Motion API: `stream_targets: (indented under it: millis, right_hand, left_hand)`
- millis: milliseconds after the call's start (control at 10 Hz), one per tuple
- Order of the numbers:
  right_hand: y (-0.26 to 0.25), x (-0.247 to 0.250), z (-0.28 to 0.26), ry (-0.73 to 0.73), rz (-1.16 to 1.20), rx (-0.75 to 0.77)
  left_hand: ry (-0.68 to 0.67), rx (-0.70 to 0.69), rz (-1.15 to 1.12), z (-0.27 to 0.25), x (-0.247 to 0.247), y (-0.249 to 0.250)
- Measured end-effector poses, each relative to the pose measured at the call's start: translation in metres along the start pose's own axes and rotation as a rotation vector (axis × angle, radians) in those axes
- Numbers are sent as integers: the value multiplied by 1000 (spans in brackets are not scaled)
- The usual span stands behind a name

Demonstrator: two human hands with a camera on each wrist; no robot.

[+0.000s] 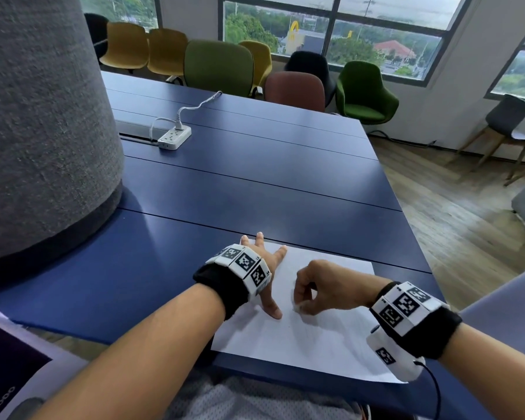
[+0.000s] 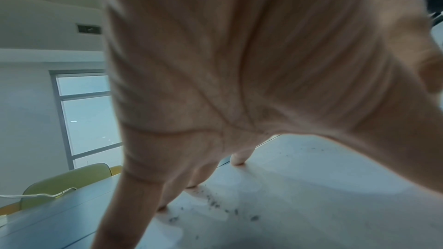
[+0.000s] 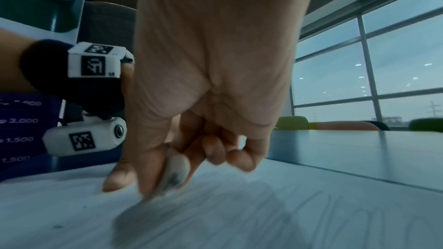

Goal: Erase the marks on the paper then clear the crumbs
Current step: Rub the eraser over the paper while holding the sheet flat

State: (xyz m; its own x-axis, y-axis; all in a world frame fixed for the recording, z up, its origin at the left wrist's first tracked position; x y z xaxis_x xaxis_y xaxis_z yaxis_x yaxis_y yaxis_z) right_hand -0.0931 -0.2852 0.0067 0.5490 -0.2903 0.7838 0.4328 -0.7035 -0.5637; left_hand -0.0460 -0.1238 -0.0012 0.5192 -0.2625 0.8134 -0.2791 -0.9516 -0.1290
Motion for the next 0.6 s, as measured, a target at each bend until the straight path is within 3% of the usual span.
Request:
stream_targets:
  millis: [100,200,400,500,600]
  right_hand:
    - [-2,0,-1,-110,26,-26]
    - [2,-1,-1,60,-13,-32]
    - [-7,-10,-15,-149,62,-22]
    - [-2,-8,-14,35,17,-28]
    - [-8,-11,-19,-138,56,-13]
  left_hand:
    - [0,4,3,0,0,0]
    - [-2,-2,5,2,0,0]
    - [9,2,10,2,0,1]
    - [9,-8,2,1,0,1]
    - [8,-1,-2,0,0,1]
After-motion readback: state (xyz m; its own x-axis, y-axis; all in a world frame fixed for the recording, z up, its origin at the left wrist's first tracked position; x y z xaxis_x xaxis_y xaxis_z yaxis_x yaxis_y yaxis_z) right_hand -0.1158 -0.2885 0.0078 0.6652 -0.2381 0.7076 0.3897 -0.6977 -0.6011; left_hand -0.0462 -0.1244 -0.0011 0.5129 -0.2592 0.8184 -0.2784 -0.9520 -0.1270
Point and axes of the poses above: each hand's wrist, its own z-axis towards the middle knuckle, its own x-axis out of the back of the hand, y = z × x, the point moved 1 cm from there along z, towards the middle knuckle, and after that the axes turned 12 degrees about x, right-handed, at the moved point
